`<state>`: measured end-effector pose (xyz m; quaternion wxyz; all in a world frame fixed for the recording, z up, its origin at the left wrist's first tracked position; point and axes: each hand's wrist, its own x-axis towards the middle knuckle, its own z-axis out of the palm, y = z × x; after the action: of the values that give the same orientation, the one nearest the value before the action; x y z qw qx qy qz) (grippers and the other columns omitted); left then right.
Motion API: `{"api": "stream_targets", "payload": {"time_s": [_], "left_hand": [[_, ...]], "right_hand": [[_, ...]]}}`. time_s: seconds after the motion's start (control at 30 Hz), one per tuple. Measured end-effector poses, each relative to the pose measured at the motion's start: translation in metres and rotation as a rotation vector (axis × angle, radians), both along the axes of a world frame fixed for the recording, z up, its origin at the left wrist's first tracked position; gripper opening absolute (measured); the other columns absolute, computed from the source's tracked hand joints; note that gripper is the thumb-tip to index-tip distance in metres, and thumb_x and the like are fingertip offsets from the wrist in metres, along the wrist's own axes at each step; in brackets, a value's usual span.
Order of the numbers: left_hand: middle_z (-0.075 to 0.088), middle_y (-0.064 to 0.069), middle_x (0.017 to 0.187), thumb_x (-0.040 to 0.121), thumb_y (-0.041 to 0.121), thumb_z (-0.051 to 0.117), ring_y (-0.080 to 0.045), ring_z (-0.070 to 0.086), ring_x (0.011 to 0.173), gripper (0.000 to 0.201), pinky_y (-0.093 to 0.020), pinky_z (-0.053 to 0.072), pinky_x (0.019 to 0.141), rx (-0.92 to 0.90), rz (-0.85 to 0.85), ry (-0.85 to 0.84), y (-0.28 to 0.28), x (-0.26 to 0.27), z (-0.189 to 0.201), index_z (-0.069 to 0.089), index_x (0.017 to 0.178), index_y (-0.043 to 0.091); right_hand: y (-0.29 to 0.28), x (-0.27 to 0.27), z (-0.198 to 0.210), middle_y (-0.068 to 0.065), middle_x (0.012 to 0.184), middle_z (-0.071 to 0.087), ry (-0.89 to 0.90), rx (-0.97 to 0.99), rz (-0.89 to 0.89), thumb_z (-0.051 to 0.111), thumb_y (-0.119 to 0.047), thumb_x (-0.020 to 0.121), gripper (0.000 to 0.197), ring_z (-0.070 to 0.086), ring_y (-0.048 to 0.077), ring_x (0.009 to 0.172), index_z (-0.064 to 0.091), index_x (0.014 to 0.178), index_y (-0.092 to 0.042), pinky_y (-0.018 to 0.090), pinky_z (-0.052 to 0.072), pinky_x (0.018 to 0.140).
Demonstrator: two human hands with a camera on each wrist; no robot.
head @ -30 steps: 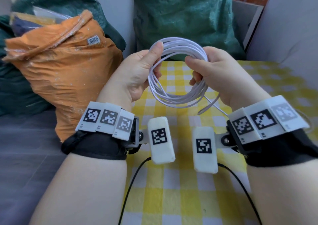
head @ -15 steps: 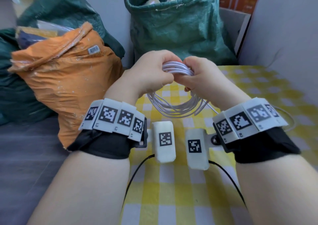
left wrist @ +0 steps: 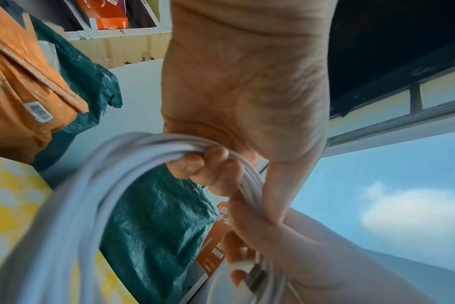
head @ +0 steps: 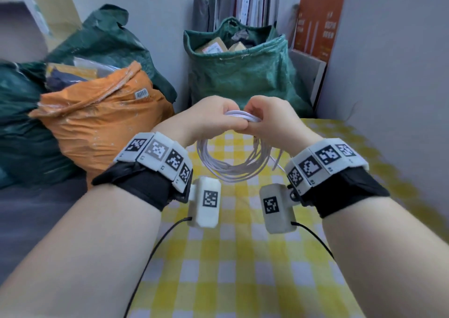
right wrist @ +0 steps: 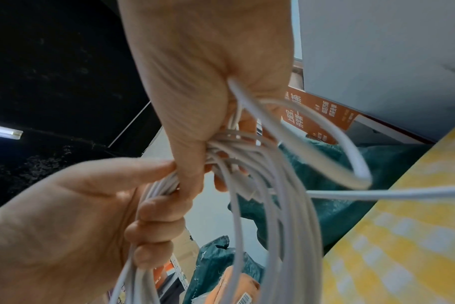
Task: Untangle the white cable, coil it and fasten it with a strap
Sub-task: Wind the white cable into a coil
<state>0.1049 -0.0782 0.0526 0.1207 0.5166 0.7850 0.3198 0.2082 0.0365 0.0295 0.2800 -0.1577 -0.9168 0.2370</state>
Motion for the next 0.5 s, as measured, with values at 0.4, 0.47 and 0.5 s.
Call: {"api": "stream_targets", "payload": {"time_s": [0.4,0.47,0.5], "left_hand": [[0.035,-0.004,0.062,0.083,0.048,0.065,-0.015,0.033,0.054,0.042,-0.029,0.027,0.053,0.153,0.15,0.028,-0.053,0.031,0.055,0.061,0.082,0.005],[0.034,-0.001,0.06,0.082,0.047,0.065,-0.014,0.033,0.054,0.04,-0.03,0.026,0.053,0.185,0.171,0.049,-0.064,0.039,0.068,0.058,0.077,0.008],[0.034,-0.001,0.06,0.082,0.046,0.066,-0.014,0.033,0.055,0.04,-0.029,0.026,0.053,0.199,0.177,0.055,-0.069,0.043,0.075,0.057,0.075,0.008]], "right_hand": [[-0.036,0.061,0.066,-0.009,0.065,0.063,-0.008,-0.021,0.022,0.081,-0.029,0.07,0.019,0.055,0.006,0.056,0.072,0.082,-0.017,0.015,0.047,0.056],[-0.042,0.072,0.078,-0.002,0.069,0.069,0.011,-0.035,0.011,0.077,-0.021,0.075,0.01,0.064,0.015,0.062,0.075,0.084,-0.018,0.027,0.057,0.067],[-0.045,0.076,0.084,0.003,0.071,0.071,0.033,-0.042,-0.002,0.075,-0.019,0.077,0.006,0.068,0.02,0.065,0.075,0.083,-0.017,0.031,0.059,0.07]]}}
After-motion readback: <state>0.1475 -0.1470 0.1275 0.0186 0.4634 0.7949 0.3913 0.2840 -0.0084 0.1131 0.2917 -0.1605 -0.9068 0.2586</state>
